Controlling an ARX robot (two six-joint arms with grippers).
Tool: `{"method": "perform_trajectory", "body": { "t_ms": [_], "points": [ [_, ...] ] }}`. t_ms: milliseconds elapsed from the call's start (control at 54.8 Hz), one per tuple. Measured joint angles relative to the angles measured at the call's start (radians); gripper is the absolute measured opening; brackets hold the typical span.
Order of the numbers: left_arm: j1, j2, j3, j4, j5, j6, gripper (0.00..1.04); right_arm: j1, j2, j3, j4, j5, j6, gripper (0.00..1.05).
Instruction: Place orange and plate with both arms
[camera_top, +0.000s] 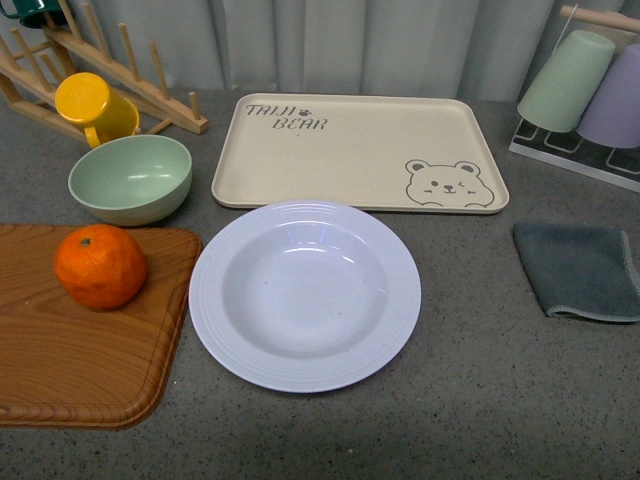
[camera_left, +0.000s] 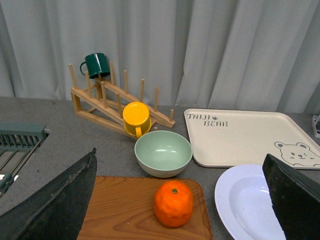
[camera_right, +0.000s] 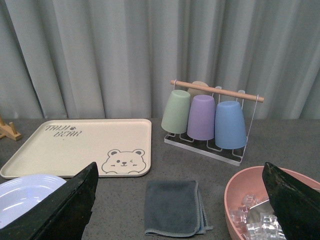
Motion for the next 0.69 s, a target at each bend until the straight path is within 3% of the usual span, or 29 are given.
{"method": "perform_trajectory", "body": {
  "t_ms": [693],
  "points": [
    [0.0,0.0,0.0,0.0,0.0,0.0,0.98,0.0,0.0,0.0,0.0,0.0,0.0,0.96]
  ]
}}
